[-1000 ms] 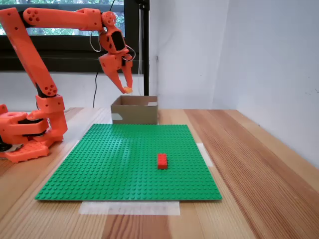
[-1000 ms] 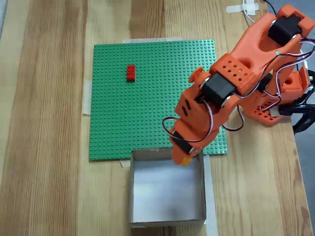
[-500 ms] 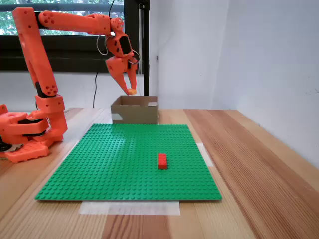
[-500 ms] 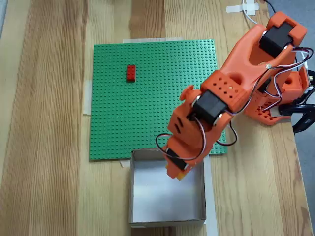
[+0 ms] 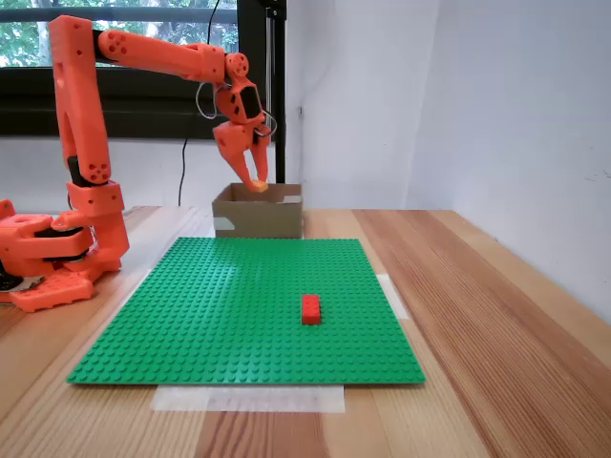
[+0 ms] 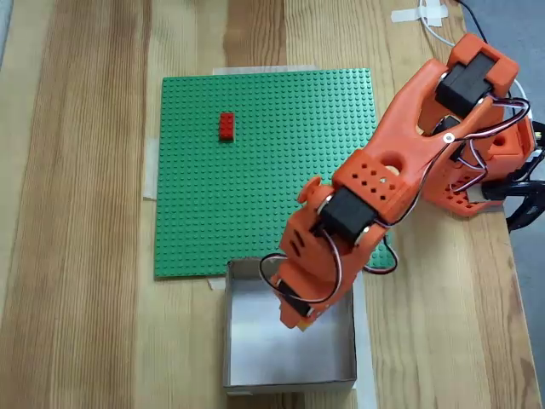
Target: Pick the yellow lego block and put it in the box.
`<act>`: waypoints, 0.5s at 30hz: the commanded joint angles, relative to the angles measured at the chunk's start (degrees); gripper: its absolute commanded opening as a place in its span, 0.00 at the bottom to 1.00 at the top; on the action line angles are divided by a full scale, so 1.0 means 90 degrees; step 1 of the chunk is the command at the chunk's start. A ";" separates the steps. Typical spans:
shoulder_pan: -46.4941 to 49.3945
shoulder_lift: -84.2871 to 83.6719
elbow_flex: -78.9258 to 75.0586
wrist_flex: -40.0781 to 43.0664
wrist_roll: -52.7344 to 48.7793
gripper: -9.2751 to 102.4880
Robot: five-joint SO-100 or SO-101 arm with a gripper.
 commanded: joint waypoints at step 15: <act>-0.0068 -0.1025 -0.0830 -0.0156 0.0117 0.09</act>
